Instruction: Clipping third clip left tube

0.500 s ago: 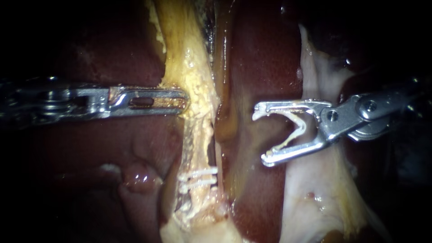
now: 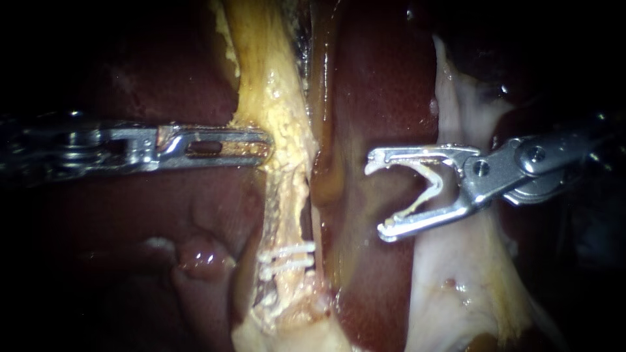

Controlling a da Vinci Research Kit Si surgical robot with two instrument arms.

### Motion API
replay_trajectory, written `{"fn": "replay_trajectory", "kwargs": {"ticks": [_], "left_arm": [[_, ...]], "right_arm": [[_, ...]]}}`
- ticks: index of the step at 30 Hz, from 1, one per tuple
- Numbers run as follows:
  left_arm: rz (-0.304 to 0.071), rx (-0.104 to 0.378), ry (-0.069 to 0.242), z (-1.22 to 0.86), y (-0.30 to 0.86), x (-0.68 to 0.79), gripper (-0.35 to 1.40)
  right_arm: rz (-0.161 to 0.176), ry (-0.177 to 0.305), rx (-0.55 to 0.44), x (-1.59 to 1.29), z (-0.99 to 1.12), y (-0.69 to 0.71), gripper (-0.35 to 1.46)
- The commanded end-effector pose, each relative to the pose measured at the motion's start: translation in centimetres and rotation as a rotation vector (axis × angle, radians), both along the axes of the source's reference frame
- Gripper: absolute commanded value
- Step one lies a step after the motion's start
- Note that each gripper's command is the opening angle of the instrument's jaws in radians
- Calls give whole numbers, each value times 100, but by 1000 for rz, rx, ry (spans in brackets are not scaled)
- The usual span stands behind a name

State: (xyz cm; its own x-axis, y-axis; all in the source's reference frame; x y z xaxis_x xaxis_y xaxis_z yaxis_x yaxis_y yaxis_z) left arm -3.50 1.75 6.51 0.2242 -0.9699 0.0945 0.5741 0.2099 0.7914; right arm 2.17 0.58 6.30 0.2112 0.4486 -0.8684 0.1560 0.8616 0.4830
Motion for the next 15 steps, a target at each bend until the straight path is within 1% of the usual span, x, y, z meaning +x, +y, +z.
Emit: {"fn": "replay_trajectory", "kwargs": {"ticks": [1,2,3,6,8,12,15], "left_arm": [[-6,1,-6,-4,2,3,-35],[-10,0,-10,-9,4,6,-35],[-16,-2,-9,-14,7,9,-35],[-26,-3,-12,-27,10,16,-35],[-32,-4,-14,-36,11,21,-35],[-35,-1,-16,-51,8,25,-35],[-37,1,-15,-59,5,27,-35]], "right_arm": [[-15,-12,15,3,5,-2,60],[-29,-25,23,6,9,-5,60],[-52,-45,34,11,15,-10,60],[-84,-80,73,23,30,-22,60],[-93,-85,104,30,39,-28,60],[-109,-96,169,46,56,-40,60],[-130,-119,217,56,67,-48,59]]}}
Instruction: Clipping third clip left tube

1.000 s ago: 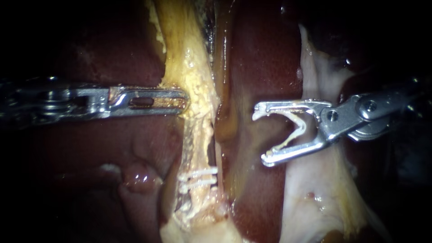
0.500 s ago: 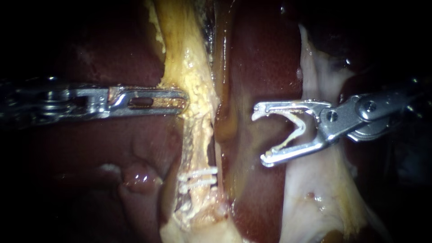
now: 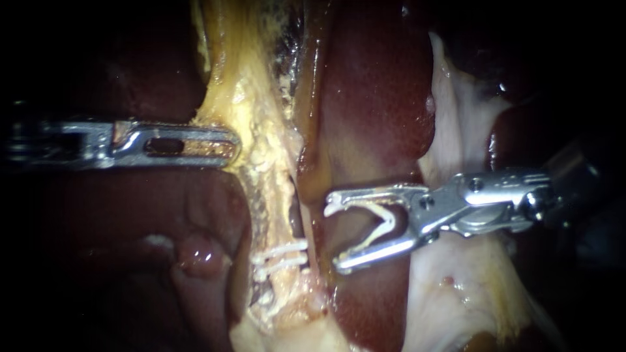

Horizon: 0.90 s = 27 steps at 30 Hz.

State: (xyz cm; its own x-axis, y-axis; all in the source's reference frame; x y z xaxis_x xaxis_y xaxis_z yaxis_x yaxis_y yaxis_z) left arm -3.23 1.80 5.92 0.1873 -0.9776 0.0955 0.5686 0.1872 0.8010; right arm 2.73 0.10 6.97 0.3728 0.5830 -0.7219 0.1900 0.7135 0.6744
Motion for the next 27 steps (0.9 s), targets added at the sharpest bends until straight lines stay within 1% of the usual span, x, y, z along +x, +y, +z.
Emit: {"fn": "replay_trajectory", "kwargs": {"ticks": [1,3,7,10,14,21,27], "left_arm": [[-2,-2,-1,-2,0,0,-35],[-8,4,-3,-7,-2,1,-35],[-9,1,-8,-17,-3,3,-35],[-12,1,-13,-24,-3,6,-35],[-11,-2,-16,-32,-4,7,-35],[-14,-7,-19,-41,-8,5,-35],[-11,-12,-19,-42,-8,5,-35]], "right_arm": [[-6,-13,23,4,5,-2,59],[-12,-16,40,11,12,-5,59],[-6,-30,50,25,28,-7,59],[-1,-39,54,32,36,-3,58],[18,-53,46,35,46,4,58],[39,-67,46,35,58,11,58],[41,-74,47,42,64,8,57]]}}
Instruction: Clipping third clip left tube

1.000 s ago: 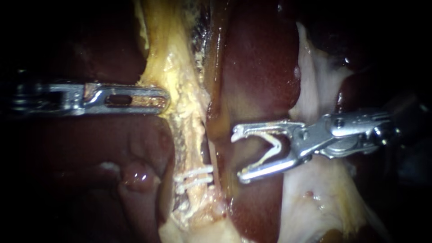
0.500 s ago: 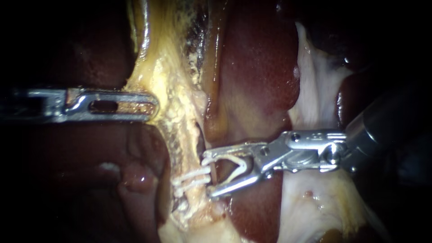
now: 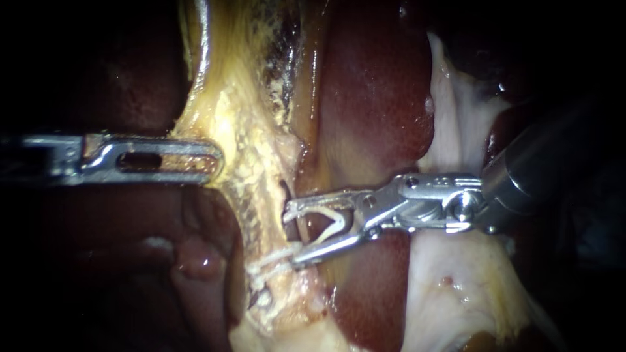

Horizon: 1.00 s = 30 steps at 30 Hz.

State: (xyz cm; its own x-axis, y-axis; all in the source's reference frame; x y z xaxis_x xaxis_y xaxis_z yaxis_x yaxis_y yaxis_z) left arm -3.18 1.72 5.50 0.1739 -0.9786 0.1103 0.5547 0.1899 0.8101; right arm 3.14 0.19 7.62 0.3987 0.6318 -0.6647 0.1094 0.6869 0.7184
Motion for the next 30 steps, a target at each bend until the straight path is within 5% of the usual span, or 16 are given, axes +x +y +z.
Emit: {"fn": "replay_trajectory", "kwargs": {"ticks": [1,11,25,30], "left_arm": [[1,0,1,0,0,0,-35],[2,0,0,2,1,1,-35],[6,-1,-3,10,4,8,-35],[7,-2,-3,13,5,8,-35]], "right_arm": [[-1,0,-1,2,1,-2,57],[-35,14,9,17,10,-13,57],[-76,237,159,30,9,-13,57],[-97,257,164,44,11,-15,57]]}}
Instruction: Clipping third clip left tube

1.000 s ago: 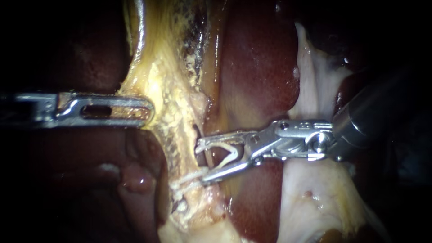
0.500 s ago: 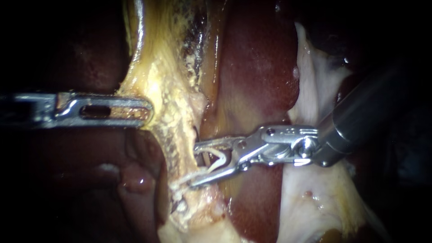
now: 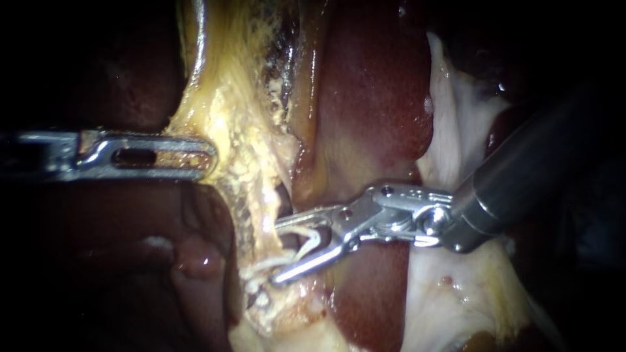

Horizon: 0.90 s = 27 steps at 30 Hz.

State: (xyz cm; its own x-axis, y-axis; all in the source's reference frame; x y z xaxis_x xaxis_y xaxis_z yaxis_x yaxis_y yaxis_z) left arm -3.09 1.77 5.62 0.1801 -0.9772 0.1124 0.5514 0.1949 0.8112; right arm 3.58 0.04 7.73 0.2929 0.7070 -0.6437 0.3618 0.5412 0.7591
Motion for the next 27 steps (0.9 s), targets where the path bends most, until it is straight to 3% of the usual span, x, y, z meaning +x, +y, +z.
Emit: {"fn": "replay_trajectory", "kwargs": {"ticks": [1,7,13,17,27], "left_arm": [[0,0,0,1,0,0,-35],[1,-1,-1,2,0,1,-35],[3,-1,-2,10,4,6,-35],[3,-11,2,21,9,15,-35],[-1,-8,3,25,9,16,-35]], "right_arm": [[-2,0,4,2,1,-2,57],[-8,27,33,6,4,-8,57],[-6,96,102,5,-1,-7,57],[-27,130,138,7,-4,-8,56],[-24,174,176,24,-6,-9,56]]}}
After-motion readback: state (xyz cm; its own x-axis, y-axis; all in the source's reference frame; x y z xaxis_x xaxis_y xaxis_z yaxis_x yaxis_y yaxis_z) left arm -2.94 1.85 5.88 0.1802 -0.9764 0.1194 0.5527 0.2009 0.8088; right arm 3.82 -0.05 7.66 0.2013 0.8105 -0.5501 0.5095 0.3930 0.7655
